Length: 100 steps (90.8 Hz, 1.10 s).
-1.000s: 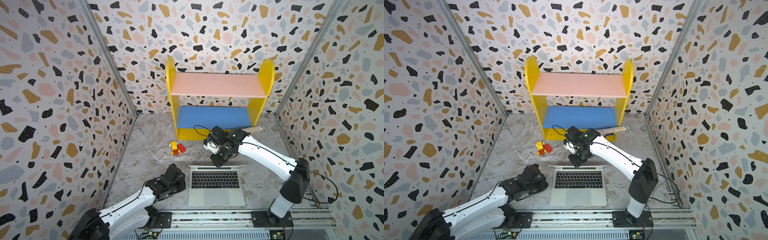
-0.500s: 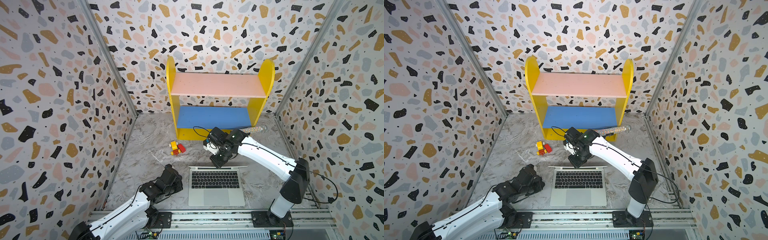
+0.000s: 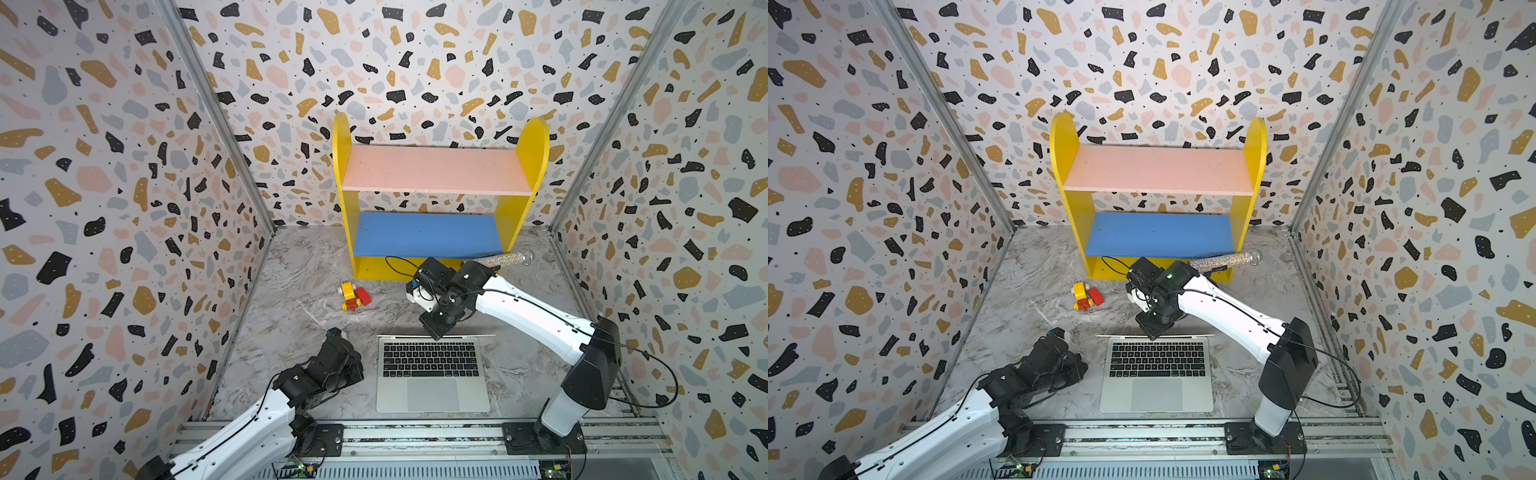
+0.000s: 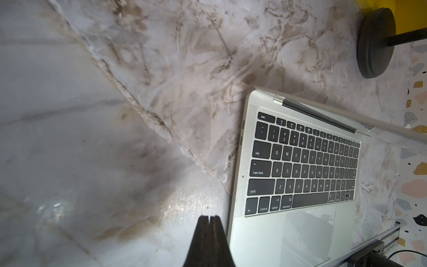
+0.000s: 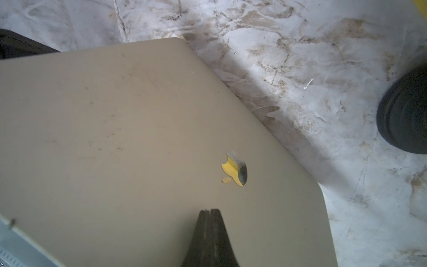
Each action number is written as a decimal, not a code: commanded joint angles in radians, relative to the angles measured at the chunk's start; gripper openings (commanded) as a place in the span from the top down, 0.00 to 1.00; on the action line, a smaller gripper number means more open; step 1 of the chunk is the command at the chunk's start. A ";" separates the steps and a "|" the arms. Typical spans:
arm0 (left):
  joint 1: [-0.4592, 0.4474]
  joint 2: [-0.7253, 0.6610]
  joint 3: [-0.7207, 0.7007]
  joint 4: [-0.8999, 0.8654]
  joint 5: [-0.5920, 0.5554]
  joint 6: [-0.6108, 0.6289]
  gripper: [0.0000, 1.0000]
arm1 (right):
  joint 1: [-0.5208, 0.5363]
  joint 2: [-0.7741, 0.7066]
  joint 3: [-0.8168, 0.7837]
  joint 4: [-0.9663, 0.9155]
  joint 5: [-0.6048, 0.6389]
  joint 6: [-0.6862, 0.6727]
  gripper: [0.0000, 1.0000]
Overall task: Close the laptop lid and set it aside
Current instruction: Close the lid of the laptop.
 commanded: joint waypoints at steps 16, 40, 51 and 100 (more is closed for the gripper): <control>0.008 -0.036 0.005 -0.022 -0.023 0.011 1.00 | 0.028 -0.058 -0.037 -0.075 -0.024 0.017 1.00; 0.008 -0.066 0.011 -0.054 -0.040 0.013 1.00 | 0.040 -0.083 -0.063 -0.075 -0.011 0.028 1.00; 0.008 -0.079 0.013 -0.062 -0.045 0.013 1.00 | 0.043 -0.096 -0.080 -0.070 -0.007 0.033 1.00; 0.008 -0.100 0.023 -0.090 -0.060 0.013 1.00 | 0.055 -0.156 -0.159 -0.057 0.007 0.058 1.00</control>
